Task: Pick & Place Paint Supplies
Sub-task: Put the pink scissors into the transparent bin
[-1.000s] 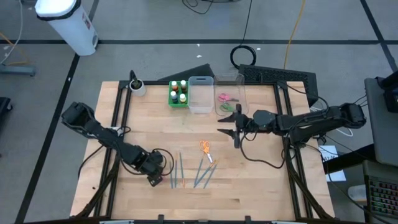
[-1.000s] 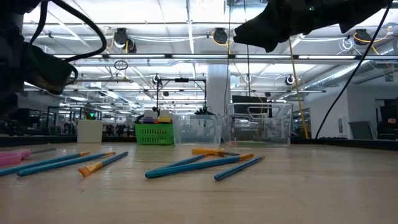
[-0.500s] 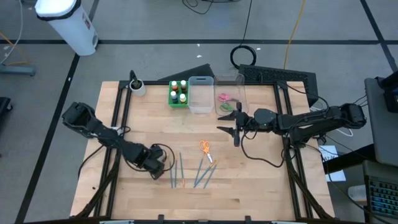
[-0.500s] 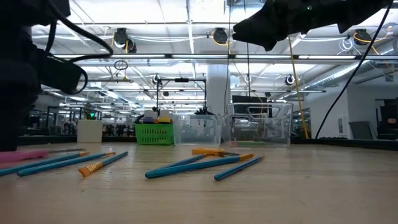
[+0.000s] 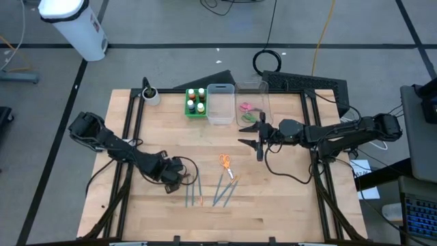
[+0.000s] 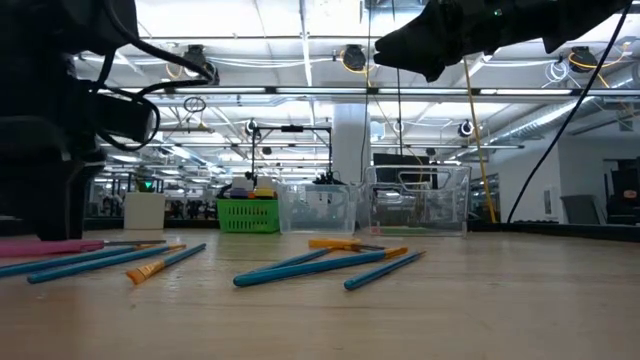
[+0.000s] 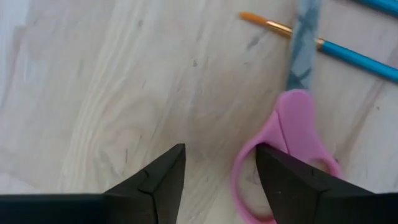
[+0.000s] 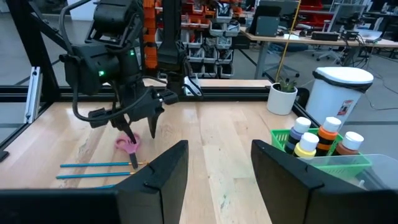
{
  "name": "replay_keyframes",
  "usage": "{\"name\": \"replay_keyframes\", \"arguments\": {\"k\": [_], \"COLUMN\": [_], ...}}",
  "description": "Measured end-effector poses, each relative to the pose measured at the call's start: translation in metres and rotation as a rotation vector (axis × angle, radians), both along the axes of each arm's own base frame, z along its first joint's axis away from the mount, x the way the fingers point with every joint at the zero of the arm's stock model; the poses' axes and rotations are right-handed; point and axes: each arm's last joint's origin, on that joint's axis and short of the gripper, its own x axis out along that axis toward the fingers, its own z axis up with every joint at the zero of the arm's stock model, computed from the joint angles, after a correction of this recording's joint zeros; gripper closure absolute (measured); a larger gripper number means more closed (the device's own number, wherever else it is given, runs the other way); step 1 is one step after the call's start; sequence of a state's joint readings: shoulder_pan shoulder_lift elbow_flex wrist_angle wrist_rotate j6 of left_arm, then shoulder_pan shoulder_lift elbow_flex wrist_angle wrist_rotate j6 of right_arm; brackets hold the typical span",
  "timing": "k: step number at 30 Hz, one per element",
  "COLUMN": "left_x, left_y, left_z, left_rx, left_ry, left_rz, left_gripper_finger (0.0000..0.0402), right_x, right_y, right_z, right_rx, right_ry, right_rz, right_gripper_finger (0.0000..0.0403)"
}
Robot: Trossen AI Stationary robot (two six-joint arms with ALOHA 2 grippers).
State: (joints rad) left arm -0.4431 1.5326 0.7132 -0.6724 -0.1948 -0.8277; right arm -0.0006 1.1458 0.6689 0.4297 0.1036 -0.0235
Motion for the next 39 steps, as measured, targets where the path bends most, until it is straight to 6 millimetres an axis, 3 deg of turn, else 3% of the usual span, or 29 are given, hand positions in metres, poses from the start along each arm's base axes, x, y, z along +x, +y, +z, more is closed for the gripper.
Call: {"name": "replay_keyframes", "arguments": {"k": [5, 12, 24, 32, 39], "left_x": [0.003, 0.004, -0.001, 0.003, 0.03], "left_y": [-0.002, -0.004, 0.002, 0.004, 0.007], "left_z": [0.0, 0.0, 0.011, 0.044, 0.084], "left_rx": [-0.032, -0.065, -0.024, 0.083, 0.37], "left_ry": [-0.007, -0.025, -0.081, -0.339, -0.593], "left_rz": [-0.069, -0.038, 0.084, 0.14, 0.06], "left_gripper_finger": [0.0274, 0.039, 0.0396, 0.0398, 0.0398], "right_x": [0.0, 0.0, -0.001, -0.002, -0.002], "right_y": [0.0, 0.0, 0.003, 0.004, -0.002], "right_z": [0.0, 0.0, -0.005, -0.01, -0.012], "right_rx": [0.0, 0.004, -0.009, 0.004, 0.038], "right_ry": [0.0, 0.0, 0.052, 0.101, 0.124], "right_rz": [0.0, 0.002, 0.015, 0.016, -0.013], "right_gripper_finger": [0.0236, 0.0236, 0.0236, 0.0236, 0.0236]}}
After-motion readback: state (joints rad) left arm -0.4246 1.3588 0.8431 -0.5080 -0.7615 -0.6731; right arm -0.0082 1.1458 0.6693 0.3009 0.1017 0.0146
